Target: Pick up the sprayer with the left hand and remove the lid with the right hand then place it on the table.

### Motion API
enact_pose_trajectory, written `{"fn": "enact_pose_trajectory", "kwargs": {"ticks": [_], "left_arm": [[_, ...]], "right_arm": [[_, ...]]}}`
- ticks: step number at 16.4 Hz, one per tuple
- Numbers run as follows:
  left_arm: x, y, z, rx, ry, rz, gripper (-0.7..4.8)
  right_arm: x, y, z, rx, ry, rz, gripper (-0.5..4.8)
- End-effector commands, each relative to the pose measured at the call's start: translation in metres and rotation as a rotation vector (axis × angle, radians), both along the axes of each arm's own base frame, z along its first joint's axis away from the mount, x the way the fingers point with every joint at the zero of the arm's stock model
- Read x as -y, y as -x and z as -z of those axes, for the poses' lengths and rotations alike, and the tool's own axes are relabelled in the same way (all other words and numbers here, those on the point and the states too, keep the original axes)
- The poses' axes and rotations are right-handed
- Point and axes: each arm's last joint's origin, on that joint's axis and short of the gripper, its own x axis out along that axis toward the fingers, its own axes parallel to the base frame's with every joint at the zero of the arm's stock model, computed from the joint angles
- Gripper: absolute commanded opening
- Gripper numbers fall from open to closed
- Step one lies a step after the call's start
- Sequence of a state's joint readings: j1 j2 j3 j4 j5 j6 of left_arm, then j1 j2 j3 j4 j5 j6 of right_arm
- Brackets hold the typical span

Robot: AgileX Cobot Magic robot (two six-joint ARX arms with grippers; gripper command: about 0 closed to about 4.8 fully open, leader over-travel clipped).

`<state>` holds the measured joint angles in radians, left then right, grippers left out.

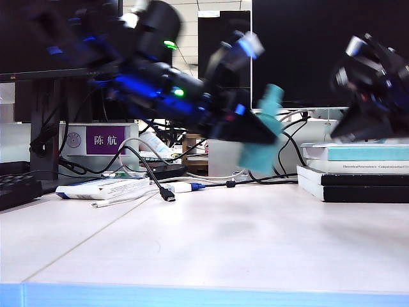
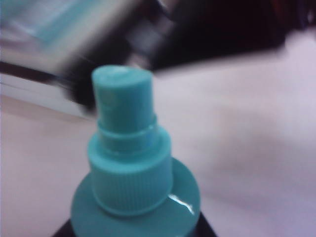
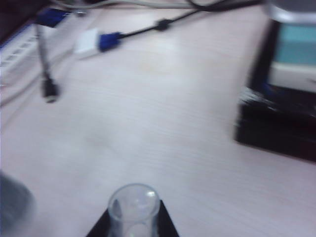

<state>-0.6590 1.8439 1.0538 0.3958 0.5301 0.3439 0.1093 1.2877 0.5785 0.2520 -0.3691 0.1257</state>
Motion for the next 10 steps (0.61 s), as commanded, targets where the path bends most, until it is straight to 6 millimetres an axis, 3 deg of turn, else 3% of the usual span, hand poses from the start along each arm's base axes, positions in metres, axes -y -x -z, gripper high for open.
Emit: {"fn": "enact_pose_trajectory", "kwargs": {"ticks": [1,5,10], "left_arm": [[-0.032,0.002,0.012,0.034,0.164,-0.189,1.41],[-0.056,0.019,0.034,0.112,0.227,-0.274,1.41],[-0.05,0.016,0.068,0.075,0.294,-0.337,1.42]], "right_arm": [[0.002,0.005,0.007,0.109,0.004,0.056,0.05],[0.006,0.017,0.035,0.144,0.048,0.175,-0.01],[0.007,0.011,0.086,0.055,0.054,0.21,-0.01]]}}
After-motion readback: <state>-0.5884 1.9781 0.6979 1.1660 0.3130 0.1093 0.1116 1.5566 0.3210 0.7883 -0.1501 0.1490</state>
